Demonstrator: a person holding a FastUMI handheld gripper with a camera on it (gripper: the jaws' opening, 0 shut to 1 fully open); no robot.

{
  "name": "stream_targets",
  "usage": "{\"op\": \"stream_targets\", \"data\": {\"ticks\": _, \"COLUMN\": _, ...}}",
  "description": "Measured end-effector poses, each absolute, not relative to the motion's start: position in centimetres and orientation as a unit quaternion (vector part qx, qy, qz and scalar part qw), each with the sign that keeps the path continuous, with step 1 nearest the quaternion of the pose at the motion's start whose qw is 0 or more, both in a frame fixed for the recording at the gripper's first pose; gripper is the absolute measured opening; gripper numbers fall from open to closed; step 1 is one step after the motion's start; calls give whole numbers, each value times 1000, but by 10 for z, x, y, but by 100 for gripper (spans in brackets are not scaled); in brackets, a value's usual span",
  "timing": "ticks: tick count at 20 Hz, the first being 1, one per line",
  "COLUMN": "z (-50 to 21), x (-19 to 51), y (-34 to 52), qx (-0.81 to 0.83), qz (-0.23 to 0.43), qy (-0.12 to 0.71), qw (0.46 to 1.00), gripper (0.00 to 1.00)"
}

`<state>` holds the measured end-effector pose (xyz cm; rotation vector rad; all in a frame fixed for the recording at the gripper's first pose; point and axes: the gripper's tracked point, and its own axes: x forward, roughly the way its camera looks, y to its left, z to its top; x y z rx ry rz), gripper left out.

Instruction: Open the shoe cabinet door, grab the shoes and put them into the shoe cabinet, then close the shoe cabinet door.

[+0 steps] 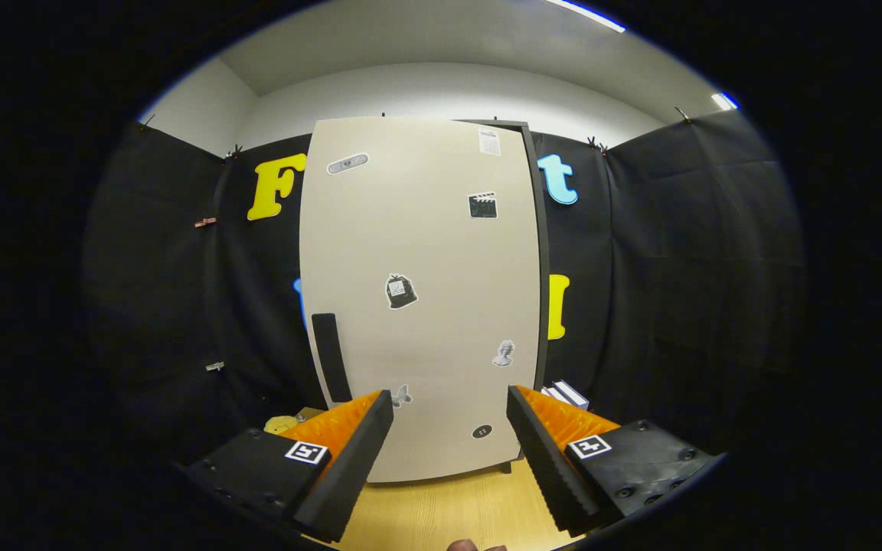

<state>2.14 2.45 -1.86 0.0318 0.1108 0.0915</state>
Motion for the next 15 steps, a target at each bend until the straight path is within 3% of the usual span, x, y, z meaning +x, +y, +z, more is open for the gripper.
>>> {"op": "stream_targets", "data": {"ticks": 15, "z": -17, "x": 20, "y": 28, "qx": 16, "qz": 49, "qy": 55, "qw": 997, "gripper": 98}}
